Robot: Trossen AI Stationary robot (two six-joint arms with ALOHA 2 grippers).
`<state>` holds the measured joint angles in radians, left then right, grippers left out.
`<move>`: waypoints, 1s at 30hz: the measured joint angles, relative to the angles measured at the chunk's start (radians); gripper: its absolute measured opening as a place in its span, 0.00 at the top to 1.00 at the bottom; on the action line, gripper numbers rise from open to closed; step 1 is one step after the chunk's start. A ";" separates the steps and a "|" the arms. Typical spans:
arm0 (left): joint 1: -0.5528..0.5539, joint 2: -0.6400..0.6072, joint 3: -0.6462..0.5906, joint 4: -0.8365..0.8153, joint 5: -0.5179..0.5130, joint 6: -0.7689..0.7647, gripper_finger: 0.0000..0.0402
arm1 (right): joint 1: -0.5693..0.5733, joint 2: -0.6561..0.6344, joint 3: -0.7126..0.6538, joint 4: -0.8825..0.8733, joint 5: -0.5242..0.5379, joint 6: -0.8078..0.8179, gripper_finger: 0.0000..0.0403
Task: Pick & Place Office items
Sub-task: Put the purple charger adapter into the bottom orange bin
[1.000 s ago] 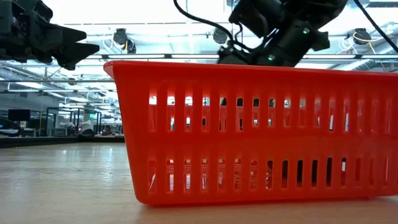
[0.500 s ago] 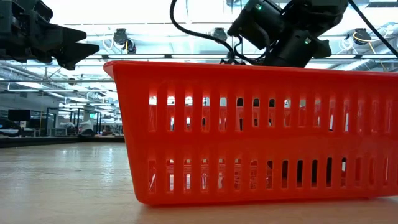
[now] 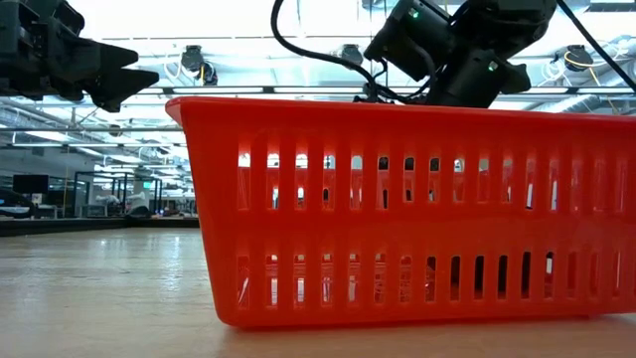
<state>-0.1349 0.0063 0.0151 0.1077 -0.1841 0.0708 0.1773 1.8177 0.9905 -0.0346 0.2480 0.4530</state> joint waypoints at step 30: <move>0.000 0.000 0.001 0.000 0.000 0.000 0.32 | 0.296 -0.135 0.000 0.207 -0.042 -0.107 0.68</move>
<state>-0.1349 0.0063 0.0158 0.1077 -0.1841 0.0704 0.4735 1.6825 0.9901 0.1723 0.2058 0.3463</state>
